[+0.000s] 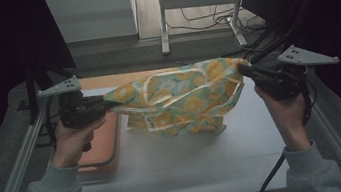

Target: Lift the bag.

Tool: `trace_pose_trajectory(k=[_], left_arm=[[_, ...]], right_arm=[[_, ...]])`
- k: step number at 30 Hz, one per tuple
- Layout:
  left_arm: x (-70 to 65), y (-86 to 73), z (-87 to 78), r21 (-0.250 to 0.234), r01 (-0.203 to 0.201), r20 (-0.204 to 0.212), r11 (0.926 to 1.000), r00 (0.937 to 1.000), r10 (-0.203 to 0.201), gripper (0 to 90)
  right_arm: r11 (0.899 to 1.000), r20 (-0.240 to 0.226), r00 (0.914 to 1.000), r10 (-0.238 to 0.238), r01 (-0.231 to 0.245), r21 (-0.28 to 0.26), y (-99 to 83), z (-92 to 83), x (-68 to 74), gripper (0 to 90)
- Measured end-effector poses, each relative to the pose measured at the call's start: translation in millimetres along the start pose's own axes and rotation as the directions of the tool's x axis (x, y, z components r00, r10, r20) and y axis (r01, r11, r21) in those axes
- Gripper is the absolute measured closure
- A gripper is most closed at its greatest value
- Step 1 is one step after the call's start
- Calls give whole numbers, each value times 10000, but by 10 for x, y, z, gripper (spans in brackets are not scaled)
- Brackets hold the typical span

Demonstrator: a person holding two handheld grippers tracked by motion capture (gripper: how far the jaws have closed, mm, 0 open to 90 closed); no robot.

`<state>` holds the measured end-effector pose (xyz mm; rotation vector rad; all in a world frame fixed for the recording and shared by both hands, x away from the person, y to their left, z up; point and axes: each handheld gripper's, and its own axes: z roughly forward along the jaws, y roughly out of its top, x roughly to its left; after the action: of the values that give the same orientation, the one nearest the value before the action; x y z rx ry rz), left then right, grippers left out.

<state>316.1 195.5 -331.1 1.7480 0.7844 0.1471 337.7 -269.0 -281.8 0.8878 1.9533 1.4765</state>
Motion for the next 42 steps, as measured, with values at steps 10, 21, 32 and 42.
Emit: trace_pose_trajectory(k=[10,21,32,42], left_arm=[[402,-496,593,1945,1039,-899,9754,9921,-877,873],[484,-633,795,2306,1025,-1087,9676,9909,-790,827],[524,-617,759,1607,1121,-1564,9806,9839,-868,335],[357,-577,275,865,443,-1964,9953,9802,-266,119]], right_arm=[[9735,-296,9955,902,-818,2134,-741,625,-153,896],[9593,-598,9876,1454,-1260,2526,-1072,886,-244,896],[9614,-638,9851,1595,-1403,2366,-1110,890,-293,648],[9837,-646,9913,1149,-1045,1464,-1007,445,-353,367]])
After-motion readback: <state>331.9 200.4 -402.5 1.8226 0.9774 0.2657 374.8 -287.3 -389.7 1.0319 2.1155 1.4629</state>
